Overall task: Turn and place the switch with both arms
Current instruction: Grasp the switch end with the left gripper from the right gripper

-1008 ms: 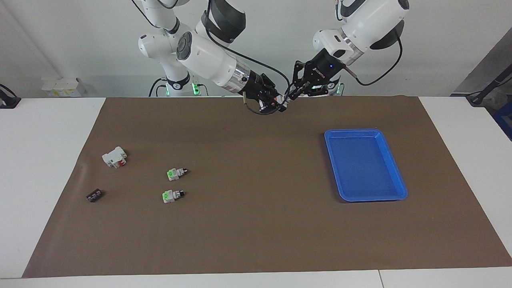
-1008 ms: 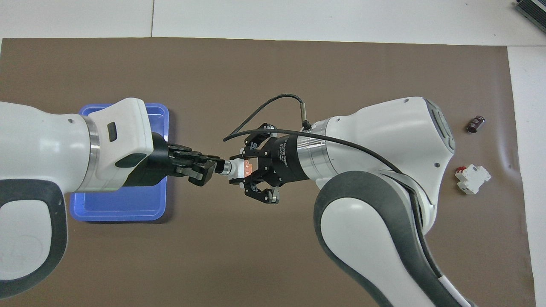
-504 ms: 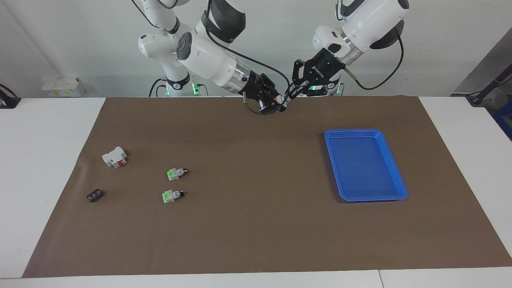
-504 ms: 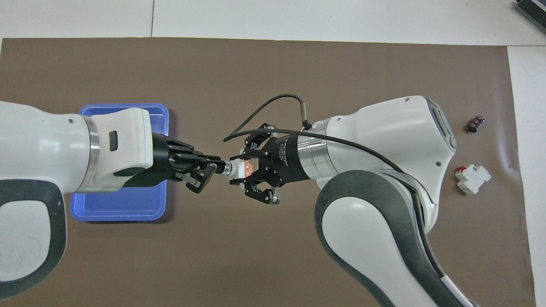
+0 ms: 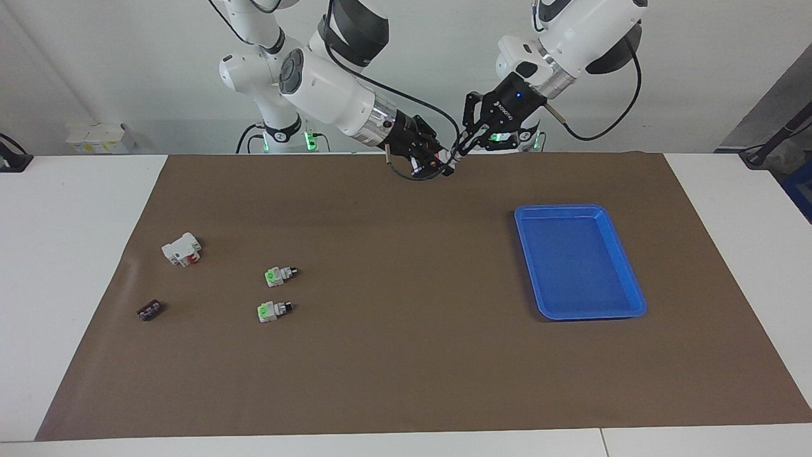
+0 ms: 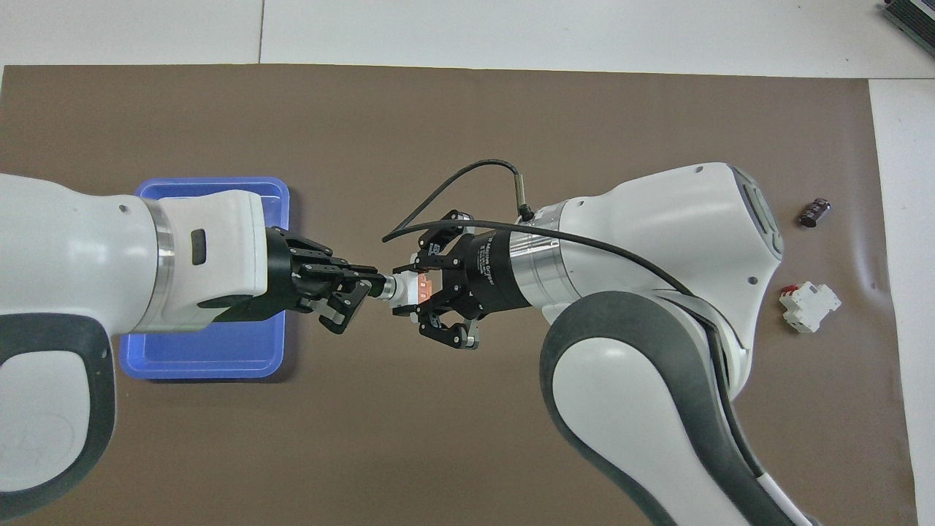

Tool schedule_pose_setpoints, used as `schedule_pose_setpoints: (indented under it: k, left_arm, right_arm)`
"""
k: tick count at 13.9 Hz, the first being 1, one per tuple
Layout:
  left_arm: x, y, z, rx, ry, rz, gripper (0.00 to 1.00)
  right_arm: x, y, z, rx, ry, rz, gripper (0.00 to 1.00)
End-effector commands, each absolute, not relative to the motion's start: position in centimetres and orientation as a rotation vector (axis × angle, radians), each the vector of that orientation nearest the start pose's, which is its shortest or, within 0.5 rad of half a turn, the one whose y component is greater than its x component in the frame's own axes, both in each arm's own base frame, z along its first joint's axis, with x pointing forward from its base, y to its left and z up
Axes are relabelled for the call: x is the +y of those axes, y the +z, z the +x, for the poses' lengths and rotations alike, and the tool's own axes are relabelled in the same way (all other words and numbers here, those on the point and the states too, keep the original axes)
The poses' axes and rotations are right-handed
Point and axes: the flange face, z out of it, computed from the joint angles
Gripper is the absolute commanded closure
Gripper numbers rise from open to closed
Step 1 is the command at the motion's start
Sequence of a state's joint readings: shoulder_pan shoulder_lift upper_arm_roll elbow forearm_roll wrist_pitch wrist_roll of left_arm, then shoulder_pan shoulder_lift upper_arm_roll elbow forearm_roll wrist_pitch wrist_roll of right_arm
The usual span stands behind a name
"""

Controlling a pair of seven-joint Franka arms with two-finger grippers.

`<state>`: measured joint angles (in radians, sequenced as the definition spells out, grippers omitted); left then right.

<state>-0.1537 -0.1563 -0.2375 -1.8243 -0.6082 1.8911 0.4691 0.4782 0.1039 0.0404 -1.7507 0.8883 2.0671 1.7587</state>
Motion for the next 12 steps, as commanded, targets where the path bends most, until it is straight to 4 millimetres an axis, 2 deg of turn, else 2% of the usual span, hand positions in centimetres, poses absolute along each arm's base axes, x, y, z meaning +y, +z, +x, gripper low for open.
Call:
schedule_pose_setpoints:
  k: [1, 12]
  left_arm:
    - [-24.51, 63.11, 47.20, -0.973, 0.308, 2.430, 1.00]
    - [-24.42, 62.48, 46.79, -0.977, 0.273, 2.439, 1.00]
  right_arm:
    - [33.44, 54.30, 52.56, 1.813, 0.898, -1.696, 1.00]
    - [33.23, 54.41, 52.53, 1.832, 0.902, -1.681, 1.00]
